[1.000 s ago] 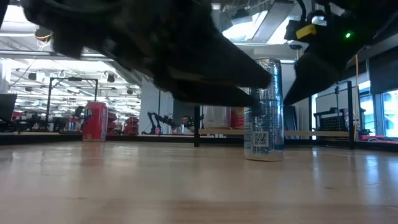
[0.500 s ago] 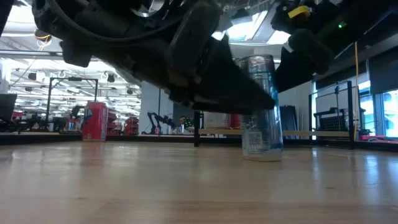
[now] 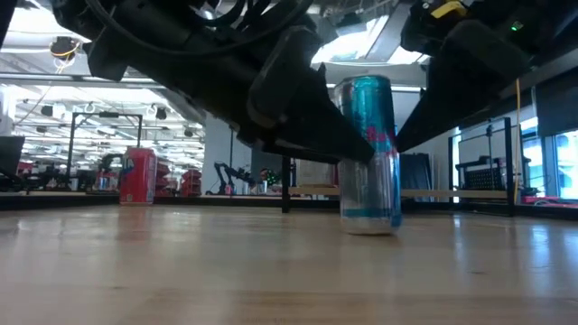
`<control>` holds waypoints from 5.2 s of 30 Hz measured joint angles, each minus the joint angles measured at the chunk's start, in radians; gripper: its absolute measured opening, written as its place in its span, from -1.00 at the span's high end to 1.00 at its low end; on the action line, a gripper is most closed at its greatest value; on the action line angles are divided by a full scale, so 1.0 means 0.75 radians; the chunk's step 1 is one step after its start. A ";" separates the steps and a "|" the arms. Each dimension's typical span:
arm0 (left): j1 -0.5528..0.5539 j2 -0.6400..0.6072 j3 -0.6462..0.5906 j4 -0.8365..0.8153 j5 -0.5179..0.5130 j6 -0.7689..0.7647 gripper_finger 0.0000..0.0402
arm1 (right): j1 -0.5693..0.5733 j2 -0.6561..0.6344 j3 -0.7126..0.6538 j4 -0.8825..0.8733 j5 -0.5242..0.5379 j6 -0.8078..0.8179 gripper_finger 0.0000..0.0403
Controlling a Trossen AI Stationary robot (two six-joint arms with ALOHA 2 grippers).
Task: Place canned beverage on shelf
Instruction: Put the blue soda can on the shelf aligned with the other blue soda can, then put the bottom red soda can on the shelf
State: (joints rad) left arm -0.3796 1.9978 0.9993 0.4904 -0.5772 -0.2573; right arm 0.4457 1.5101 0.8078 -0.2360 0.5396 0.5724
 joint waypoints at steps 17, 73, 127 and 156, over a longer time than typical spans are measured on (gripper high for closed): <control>-0.022 -0.073 0.002 -0.256 -0.102 -0.004 -0.44 | 0.000 0.000 0.075 -0.015 -0.303 -0.111 -0.46; -0.272 -0.513 0.000 -1.327 -0.409 -0.482 -0.44 | -0.189 -0.319 0.234 -0.597 0.424 0.069 0.01; -0.167 -0.508 0.001 -1.326 -0.313 -0.448 -0.44 | -0.788 -0.438 0.264 -0.607 0.062 -0.179 -0.85; -0.410 -0.119 0.284 -0.464 0.018 -0.132 -0.44 | 0.637 -0.359 0.415 -1.399 -0.465 1.343 -0.86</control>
State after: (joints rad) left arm -0.6870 1.9087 1.2124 0.1421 -0.5637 -0.3561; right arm 0.9237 1.2409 1.1187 -1.2855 0.1910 1.5798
